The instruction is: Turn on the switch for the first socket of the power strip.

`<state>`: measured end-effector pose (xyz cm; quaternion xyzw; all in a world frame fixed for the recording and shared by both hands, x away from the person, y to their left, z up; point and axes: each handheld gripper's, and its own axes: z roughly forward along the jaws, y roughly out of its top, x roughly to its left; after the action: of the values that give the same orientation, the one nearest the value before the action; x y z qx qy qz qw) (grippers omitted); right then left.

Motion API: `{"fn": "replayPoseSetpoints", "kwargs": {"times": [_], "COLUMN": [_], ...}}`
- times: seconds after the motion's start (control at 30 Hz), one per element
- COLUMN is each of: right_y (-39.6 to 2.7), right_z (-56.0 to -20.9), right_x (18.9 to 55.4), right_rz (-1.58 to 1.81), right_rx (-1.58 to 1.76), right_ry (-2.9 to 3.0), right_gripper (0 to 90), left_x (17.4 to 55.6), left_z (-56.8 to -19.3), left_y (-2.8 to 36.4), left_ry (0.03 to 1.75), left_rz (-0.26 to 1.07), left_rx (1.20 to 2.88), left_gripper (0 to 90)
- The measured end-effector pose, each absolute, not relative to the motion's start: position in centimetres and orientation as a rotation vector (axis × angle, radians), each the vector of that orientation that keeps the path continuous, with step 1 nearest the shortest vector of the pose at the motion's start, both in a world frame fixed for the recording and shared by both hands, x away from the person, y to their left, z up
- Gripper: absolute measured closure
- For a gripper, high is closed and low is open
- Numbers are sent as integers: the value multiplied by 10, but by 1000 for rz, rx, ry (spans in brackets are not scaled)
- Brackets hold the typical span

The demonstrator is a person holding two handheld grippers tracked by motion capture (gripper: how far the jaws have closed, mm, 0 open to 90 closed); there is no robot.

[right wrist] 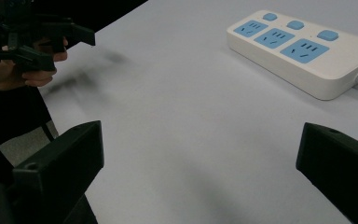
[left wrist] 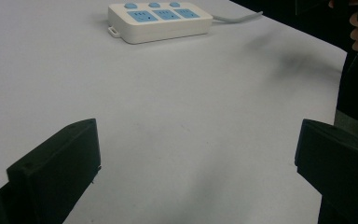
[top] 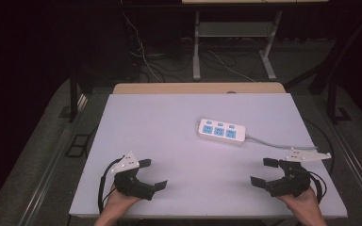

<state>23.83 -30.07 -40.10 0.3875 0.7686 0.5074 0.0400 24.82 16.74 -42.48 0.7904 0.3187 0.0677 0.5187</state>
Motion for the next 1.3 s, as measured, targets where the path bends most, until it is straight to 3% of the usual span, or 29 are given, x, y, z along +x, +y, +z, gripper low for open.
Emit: {"fn": "replayPoseSetpoints", "kwargs": {"times": [1.3], "right_y": [-300], "right_z": [-367], "right_x": [274], "right_rz": [1462], "right_rx": [1135], "right_ry": [2469], "right_gripper": [4], "left_x": [249], "left_z": [-427], "left_y": [166], "left_ry": [767], "left_rz": [159], "left_rx": [1906], "left_gripper": [0]}}
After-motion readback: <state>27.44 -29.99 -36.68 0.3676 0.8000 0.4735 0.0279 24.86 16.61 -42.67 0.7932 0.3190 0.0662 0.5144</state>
